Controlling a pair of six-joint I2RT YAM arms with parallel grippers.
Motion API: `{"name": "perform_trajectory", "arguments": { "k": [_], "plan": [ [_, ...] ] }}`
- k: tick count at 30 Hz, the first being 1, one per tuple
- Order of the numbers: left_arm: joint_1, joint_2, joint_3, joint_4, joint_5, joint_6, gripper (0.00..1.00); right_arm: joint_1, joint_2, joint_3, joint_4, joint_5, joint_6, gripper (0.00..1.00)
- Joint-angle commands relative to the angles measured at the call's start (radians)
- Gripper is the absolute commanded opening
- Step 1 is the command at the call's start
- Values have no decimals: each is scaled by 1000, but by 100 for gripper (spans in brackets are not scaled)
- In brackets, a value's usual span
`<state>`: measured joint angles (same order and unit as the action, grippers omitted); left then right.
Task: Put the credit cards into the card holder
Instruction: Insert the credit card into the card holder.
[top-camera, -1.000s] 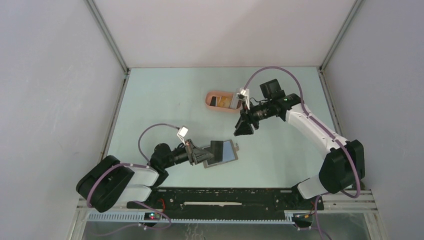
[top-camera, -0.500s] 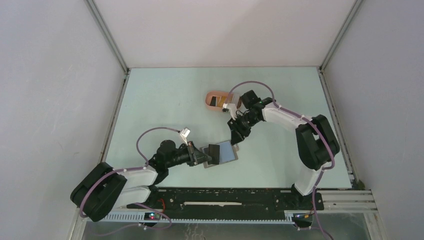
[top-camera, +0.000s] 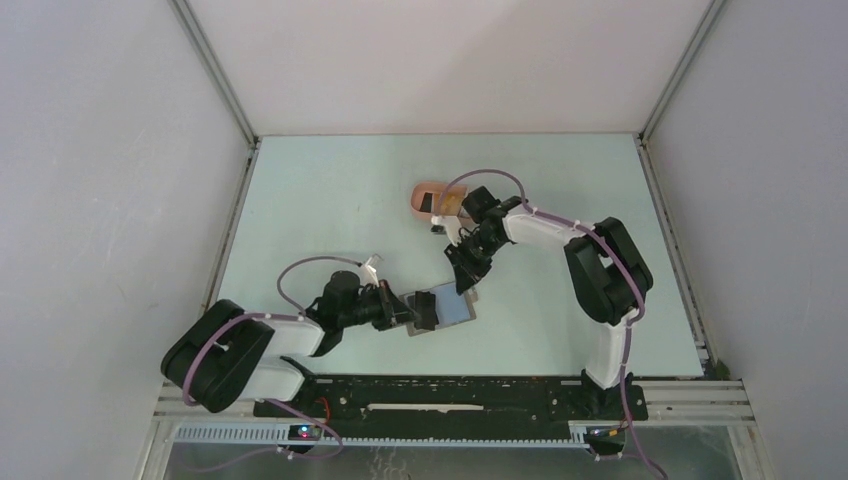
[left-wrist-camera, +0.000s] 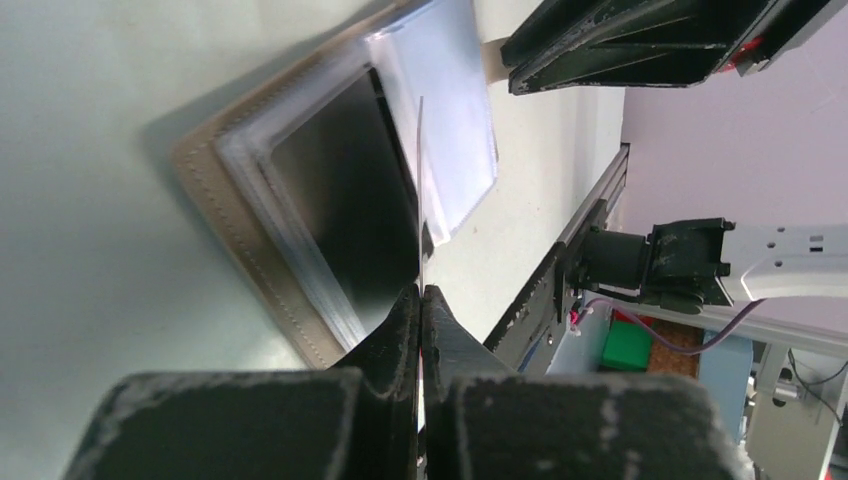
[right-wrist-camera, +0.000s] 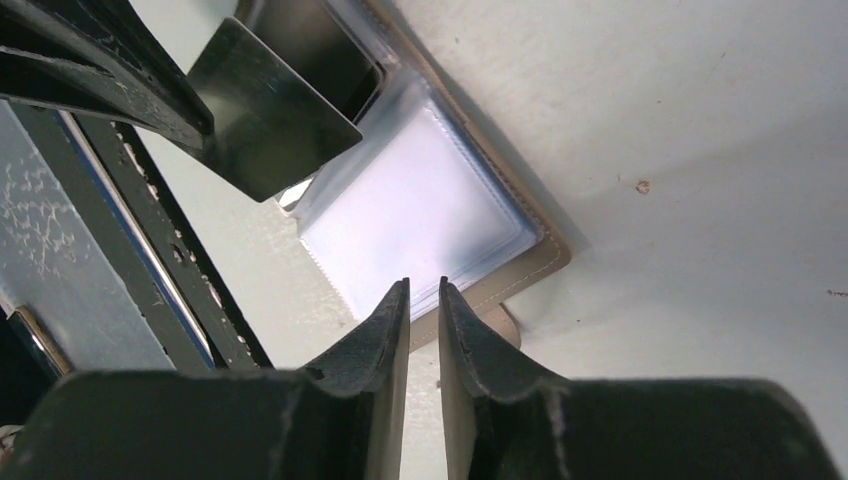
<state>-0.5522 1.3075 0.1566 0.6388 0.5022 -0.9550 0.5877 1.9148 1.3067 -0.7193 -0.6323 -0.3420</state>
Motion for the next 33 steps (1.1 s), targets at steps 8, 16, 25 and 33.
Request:
{"name": "perform_trajectory", "arguments": {
  "k": [8,16,25,33],
  "plan": [
    [41,97,18,133,69,-76,0,21,88,69,-62,65,13,18],
    [60,186,26,177,116,-121,0,27,103,78,-72,78,12,17],
    [67,237,39,183,133,-138,0,32,112,85,-83,84,10,15],
    [67,294,56,230,150,-168,0,35,111,88,-88,82,9,15]
  ]
}}
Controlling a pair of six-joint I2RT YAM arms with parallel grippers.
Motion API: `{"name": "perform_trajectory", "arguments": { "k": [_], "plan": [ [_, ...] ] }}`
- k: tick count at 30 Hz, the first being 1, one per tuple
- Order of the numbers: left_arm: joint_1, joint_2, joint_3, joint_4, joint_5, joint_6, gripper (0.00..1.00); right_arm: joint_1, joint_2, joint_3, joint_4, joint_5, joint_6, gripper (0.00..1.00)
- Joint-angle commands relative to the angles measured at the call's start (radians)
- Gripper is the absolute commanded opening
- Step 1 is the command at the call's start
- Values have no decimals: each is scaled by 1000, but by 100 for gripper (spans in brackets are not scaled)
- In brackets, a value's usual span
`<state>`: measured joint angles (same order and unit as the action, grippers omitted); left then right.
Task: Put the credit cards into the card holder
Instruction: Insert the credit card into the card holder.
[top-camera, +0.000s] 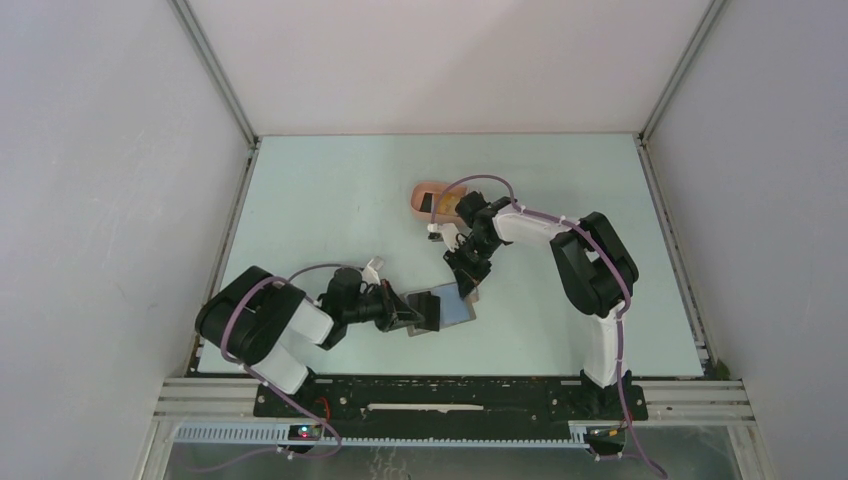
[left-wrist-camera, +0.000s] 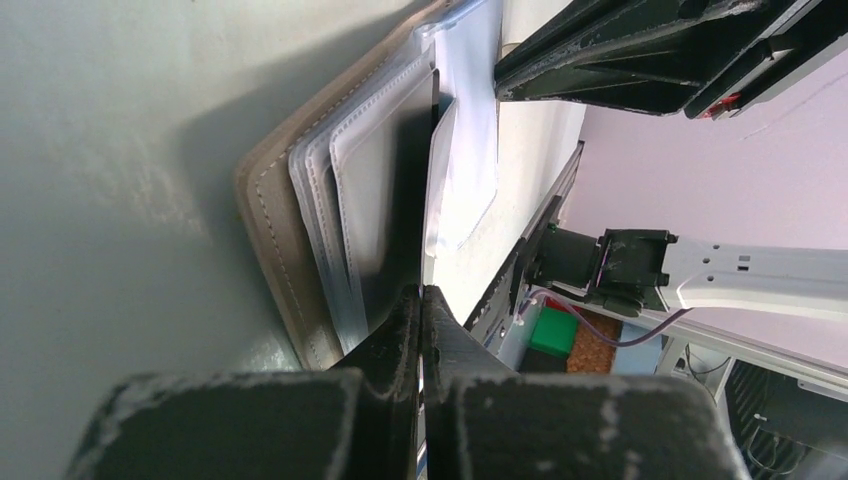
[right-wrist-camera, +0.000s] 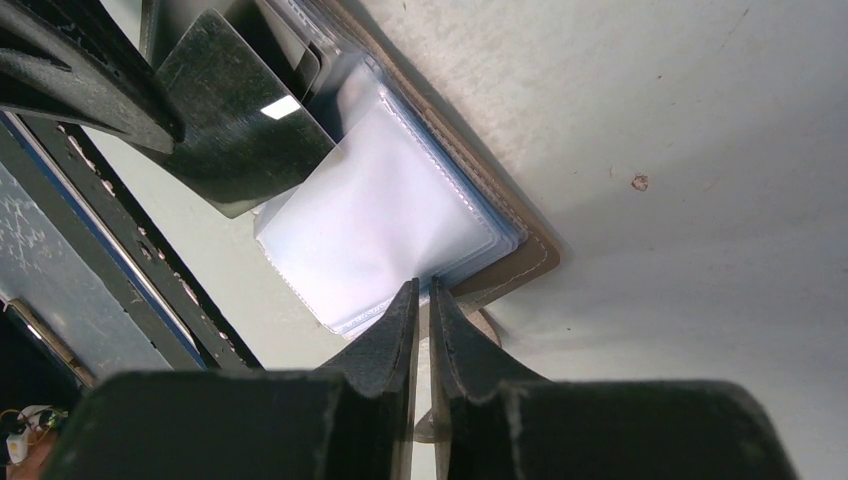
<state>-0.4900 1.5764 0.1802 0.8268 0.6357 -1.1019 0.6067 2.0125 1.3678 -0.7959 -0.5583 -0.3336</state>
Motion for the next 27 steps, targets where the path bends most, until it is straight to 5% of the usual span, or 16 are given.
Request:
{"name": "perform_trajectory", "arguments": {
  "k": [1,27],
  "plan": [
    [5,29,35,43,15,-22,0,17,14,27,-11,7,1,15],
    [-26,230,-1,378,-107,-143,0,24,12,30,-16,-5,0,15]
  ]
}}
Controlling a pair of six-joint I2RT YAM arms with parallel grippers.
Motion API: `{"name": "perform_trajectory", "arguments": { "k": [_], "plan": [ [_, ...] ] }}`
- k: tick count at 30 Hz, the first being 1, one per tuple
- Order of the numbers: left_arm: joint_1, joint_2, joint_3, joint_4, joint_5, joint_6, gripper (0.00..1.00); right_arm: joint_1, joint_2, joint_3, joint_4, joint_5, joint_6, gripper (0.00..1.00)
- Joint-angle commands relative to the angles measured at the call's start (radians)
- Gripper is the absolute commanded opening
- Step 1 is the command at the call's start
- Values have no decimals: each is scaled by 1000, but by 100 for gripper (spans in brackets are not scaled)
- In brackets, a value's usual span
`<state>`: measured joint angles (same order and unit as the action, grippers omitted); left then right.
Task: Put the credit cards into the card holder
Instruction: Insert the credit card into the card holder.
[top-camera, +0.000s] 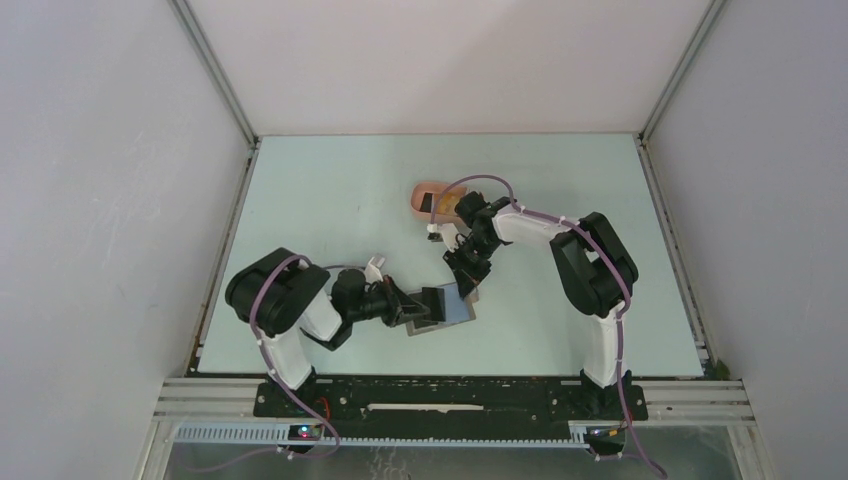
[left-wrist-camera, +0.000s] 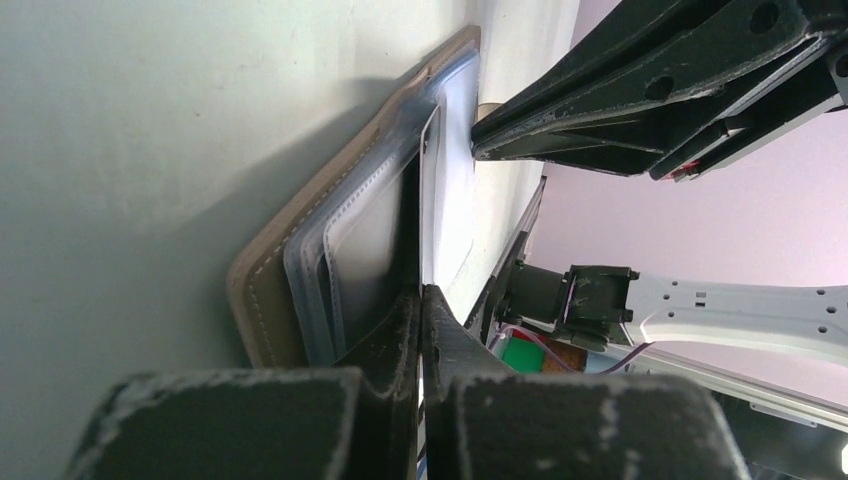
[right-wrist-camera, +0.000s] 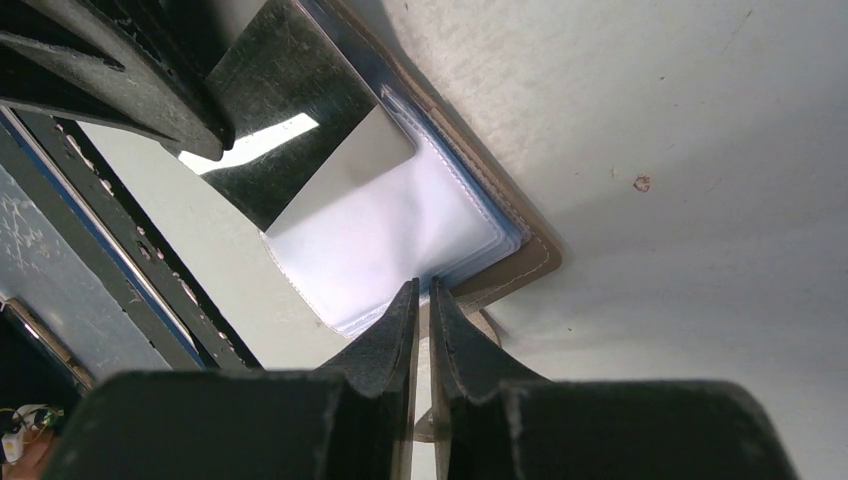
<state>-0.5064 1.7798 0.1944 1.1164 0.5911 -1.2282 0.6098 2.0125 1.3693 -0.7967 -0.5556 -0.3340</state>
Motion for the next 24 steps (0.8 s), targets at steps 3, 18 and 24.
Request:
{"name": "perform_trajectory", "arguments": {
  "k": [3,18,24],
  "plan": [
    [-21,39,-18,98,-76,-10,0,22,13,29,-15,-9,0,15],
    [-111,53,0,120,-115,-66,1,23,4,31,-19,-27,1,16],
    [-126,36,7,94,-123,-72,5,23,-4,33,-22,-43,3,17]
  ]
}}
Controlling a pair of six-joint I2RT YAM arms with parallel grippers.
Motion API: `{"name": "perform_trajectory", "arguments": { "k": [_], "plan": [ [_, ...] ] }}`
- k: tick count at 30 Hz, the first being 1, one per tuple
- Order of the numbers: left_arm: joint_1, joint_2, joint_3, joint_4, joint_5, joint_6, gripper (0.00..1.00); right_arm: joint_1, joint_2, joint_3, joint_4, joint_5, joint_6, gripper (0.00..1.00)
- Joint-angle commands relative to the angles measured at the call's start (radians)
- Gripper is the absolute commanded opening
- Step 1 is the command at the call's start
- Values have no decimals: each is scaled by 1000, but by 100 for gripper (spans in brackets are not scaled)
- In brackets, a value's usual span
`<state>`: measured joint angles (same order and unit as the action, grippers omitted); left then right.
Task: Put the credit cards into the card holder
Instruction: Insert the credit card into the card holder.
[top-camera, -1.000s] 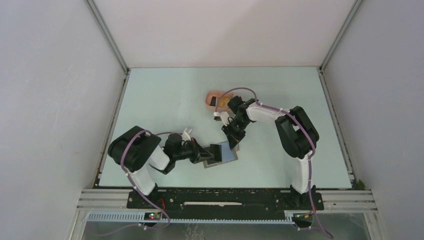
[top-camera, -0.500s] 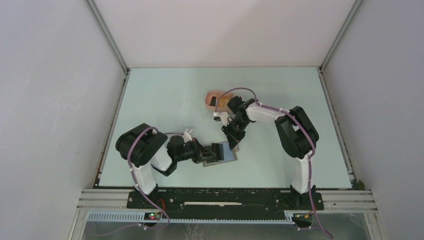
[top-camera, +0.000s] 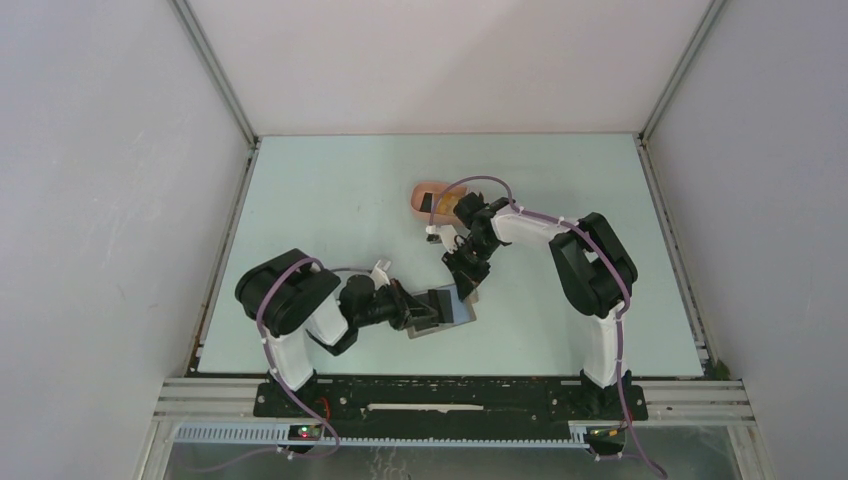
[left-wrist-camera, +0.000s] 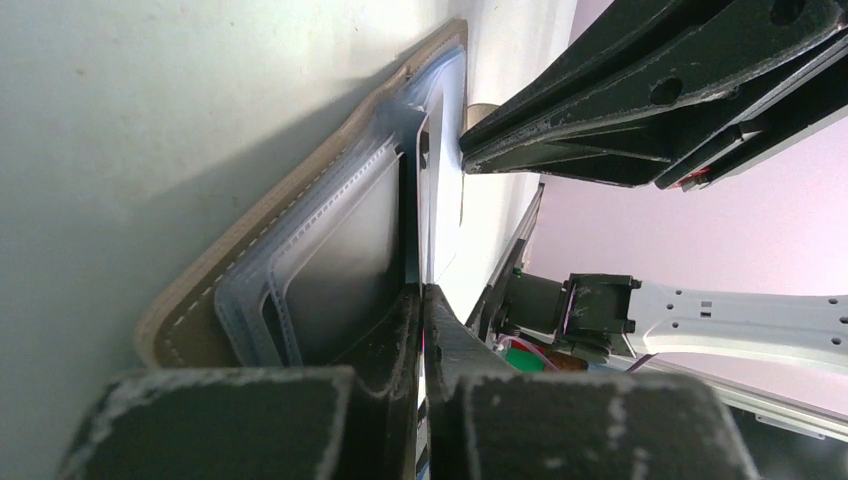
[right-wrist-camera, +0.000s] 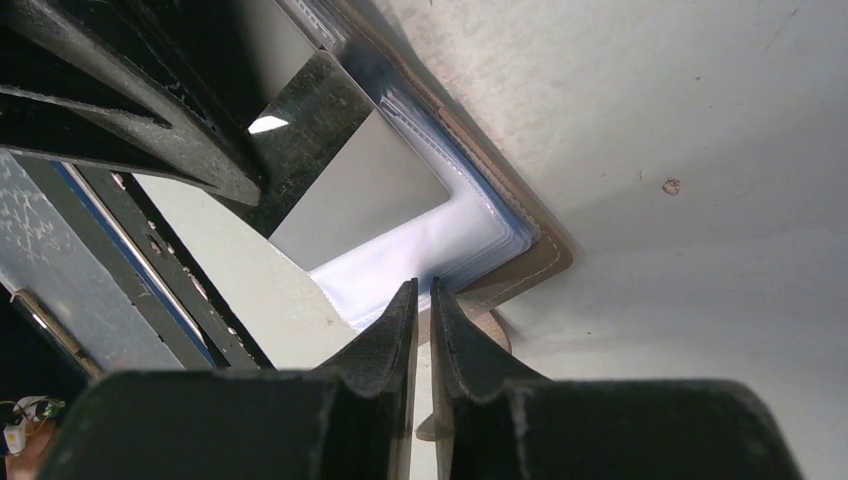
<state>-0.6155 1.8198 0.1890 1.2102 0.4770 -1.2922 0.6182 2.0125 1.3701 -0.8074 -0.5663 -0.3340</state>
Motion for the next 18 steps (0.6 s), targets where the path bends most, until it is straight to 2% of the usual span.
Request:
{"name": "perform_trajectory", "arguments": {
  "k": [1,6,10,11,18],
  "plan": [
    [-17,-8,15,-5,-9,-9,7,14,-5,32,-11,-35,4,17],
    [-19,-31,13,-29,-14,-6,17,2,-31,32,-14,-60,3,19],
    [-19,-38,8,-36,-14,-4,21,-22,-75,27,-10,-103,-1,26],
    [-17,-44,2,-37,-17,-4,26,-37,-98,18,-2,-129,-1,29],
    [-16,-91,5,-104,-35,19,34,-45,-100,12,1,-155,4,29]
  ]
}}
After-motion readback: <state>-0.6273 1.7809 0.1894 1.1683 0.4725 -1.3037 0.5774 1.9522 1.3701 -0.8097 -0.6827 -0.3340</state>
